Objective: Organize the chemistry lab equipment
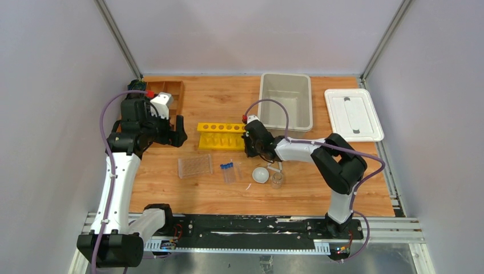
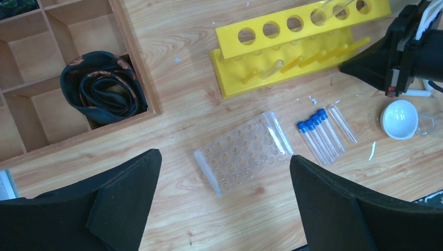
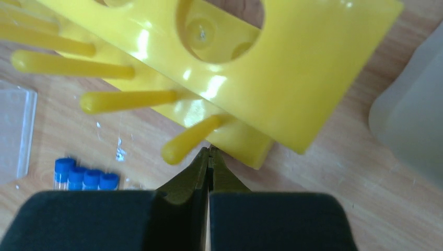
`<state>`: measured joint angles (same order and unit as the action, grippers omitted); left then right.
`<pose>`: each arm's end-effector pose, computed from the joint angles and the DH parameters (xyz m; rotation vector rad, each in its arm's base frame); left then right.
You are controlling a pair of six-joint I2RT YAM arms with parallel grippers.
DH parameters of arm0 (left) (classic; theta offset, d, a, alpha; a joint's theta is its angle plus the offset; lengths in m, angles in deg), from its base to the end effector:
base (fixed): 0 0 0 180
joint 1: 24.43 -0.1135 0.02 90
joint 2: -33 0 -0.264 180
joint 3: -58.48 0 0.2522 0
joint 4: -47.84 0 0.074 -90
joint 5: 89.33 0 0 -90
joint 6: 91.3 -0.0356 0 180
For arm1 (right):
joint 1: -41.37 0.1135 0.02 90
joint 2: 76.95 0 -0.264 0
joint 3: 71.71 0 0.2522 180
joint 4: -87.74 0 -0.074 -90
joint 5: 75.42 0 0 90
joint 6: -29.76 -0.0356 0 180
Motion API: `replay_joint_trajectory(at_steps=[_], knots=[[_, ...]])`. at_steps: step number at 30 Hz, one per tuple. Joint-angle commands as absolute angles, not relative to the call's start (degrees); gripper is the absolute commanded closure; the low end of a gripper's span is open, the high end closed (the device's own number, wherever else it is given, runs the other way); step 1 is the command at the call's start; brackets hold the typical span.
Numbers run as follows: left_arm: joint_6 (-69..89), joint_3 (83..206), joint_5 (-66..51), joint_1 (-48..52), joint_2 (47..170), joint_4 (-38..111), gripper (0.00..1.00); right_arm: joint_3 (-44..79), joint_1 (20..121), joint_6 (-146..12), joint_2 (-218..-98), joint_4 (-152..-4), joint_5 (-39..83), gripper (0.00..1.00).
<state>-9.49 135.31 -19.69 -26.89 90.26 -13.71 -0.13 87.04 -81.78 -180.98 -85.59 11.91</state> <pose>0.1950 -0.0040 0.3482 0.2935 2.2482 -0.3107 0.2680 0.2720 0.1652 -0.4592 2.2712 0.5650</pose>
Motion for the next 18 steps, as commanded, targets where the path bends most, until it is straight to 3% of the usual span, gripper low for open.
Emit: replay_joint_trajectory(at_steps=[1, 4, 8, 14, 18], knots=[[-10.24, 137.1, -20.09, -27.22, 90.03, -13.91, 0.0, 3.22, 86.1, -81.06, -182.97, -88.04, 10.46, 1.0], [-10.44, 136.95, -19.94, -27.18, 90.33, -13.84, 0.0, 3.67, 86.11, -80.73, -183.07, -88.88, 8.74, 1.0], [-10.35, 137.32, -19.89, -27.25, 90.7, -13.88, 0.0, 3.17, 86.81, -80.36, -180.73, -86.87, 6.79, 0.93], [-9.92, 137.81, -20.87, -27.23, 90.58, -13.88, 0.0, -3.38, 90.12, -82.99, -172.04, -84.87, 5.84, 0.67], [-9.83, 137.63, -21.38, -27.24, 90.1, -13.91, 0.0, -4.82, 93.75, -85.26, -168.67, -82.47, 5.93, 0.58]])
